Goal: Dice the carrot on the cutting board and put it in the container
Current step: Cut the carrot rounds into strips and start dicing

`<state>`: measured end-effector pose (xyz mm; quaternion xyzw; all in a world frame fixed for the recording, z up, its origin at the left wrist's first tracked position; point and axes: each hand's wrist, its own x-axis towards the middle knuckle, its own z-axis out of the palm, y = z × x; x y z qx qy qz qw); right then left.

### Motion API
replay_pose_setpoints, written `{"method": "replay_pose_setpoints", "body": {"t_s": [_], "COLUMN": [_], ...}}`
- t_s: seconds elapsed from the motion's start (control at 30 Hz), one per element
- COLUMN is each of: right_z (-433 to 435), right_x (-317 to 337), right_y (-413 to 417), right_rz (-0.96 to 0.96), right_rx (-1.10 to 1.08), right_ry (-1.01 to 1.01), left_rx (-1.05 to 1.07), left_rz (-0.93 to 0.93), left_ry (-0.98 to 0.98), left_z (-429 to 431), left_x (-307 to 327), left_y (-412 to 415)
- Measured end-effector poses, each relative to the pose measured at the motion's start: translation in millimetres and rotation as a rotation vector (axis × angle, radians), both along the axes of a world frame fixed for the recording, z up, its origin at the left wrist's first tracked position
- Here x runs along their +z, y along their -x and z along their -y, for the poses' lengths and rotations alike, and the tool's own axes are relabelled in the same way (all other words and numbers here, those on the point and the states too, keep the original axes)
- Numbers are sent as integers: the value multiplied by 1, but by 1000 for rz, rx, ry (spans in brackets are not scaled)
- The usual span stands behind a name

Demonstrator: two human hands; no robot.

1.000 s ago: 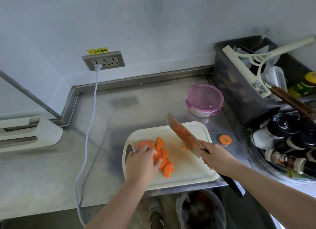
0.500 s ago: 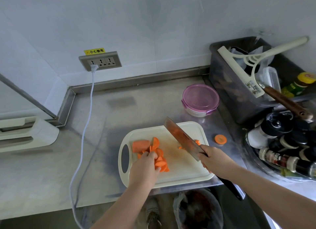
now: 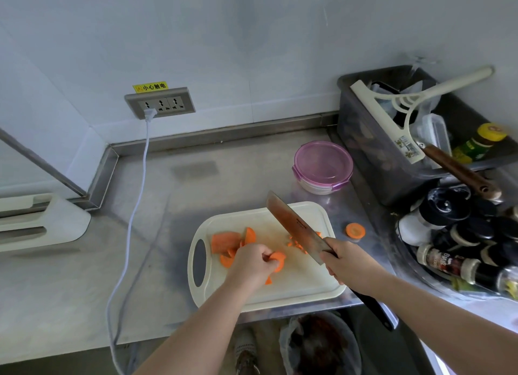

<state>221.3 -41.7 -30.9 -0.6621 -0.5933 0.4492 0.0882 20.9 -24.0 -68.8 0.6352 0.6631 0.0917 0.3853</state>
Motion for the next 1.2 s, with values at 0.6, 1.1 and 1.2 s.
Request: {"method": "replay_pose_setpoints", "body": {"t_s": [0.6,1.1,1.2], "right_z": [9,16,16], "right_x": [5,7,6], "right_y": [-16,-21,-22], "right_rz": [50,21,21], "right_rx": [-17,-26,-26], "right_ry": [-71,-37,-34], "left_rx": [-315,-372,-484], "left_rz": [-361,-530,-556], "left_ry": [-345,-185,-206], "left_z": [17,13,5], "left_x": [2,-3,1], "left_y": [-20,-38,-33]}}
